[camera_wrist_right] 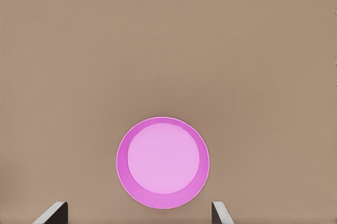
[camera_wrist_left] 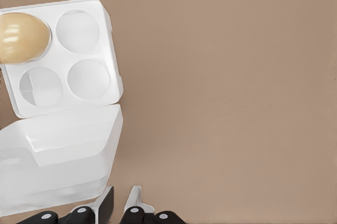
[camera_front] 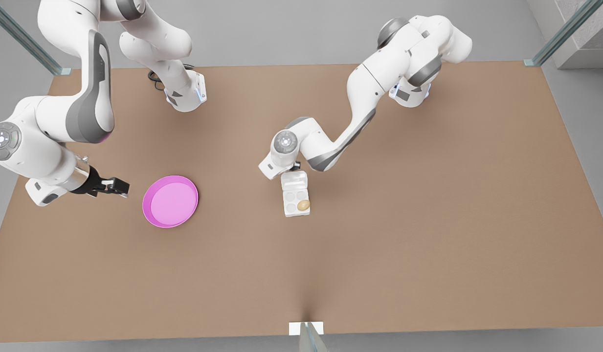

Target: Pack egg into the box and close the box lid

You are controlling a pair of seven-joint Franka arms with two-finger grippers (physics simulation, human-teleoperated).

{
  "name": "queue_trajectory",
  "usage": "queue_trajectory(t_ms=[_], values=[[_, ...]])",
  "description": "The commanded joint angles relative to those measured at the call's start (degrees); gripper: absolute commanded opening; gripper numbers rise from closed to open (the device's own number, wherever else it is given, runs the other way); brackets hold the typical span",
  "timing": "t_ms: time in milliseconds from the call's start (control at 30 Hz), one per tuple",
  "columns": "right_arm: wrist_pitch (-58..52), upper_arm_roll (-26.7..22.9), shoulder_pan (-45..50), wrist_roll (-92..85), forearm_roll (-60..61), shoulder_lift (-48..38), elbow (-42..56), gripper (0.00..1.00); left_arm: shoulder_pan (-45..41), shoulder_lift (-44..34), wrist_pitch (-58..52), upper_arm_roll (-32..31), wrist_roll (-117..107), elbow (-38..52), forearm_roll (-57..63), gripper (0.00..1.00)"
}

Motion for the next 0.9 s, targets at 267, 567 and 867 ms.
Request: queue_trajectory(t_ms=[267, 567, 867], values=[[0.0, 0.0, 0.1, 0.0, 0.0, 0.0, 0.1, 1.0, 0.2, 0.1, -0.1, 0.2, 0.9, 2.2, 0.1, 0.36], [0.0, 0.0, 0.1, 0.0, 0.0, 0.1, 0.1, 1.0, 0.2, 0.1, -2.5, 0.1, 1.0, 3.0, 0.1, 0.36], [0.0, 0.1, 0.1, 0.0, 0.0, 0.1, 0.1, 1.0, 1.1, -0.6, -10.2, 0.1, 4.4, 2.2, 1.0, 0.31]])
